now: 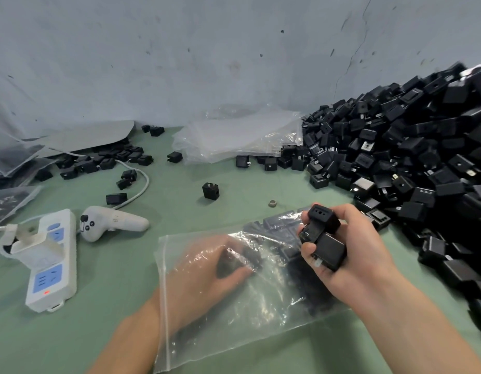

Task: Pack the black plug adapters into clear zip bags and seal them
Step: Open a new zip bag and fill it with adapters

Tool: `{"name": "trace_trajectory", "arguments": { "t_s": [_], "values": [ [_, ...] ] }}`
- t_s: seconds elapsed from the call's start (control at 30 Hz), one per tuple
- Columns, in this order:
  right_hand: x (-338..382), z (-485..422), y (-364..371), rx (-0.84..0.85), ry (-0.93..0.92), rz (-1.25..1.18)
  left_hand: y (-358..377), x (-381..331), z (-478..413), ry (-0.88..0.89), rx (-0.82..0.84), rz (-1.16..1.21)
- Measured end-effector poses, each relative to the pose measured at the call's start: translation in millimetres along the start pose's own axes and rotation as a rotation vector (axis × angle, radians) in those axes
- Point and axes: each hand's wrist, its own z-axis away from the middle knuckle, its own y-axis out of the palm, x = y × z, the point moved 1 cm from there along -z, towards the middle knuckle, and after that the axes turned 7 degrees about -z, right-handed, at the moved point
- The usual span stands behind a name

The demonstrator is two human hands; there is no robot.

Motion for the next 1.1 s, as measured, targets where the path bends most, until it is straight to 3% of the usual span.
{"name": "trace_trajectory", "arguments": {
  "t_s": [0.23,0.5,0.73,0.97,1.1],
  "values": [
    [2,0,2,0.003,0.004,0.002,8,9,-2,-0.081,0.069,0.047],
    [2,-1,2,-0.005,-0.002,0.01,18,8,-10,-0.198,0.129,-0.068],
    [2,-2,3,0.006,-0.001,0.004,8,-2,-10,-0.013,0.067,-0.109],
    [-1,-2,5,-0.008,-0.017,0.012,5,2,-7,-0.001,0.074,-0.086],
    [-5,-4,8,-0.003,-0.05,0.064,-8,15,7,-0.174,-0.024,0.057]
  ]
}}
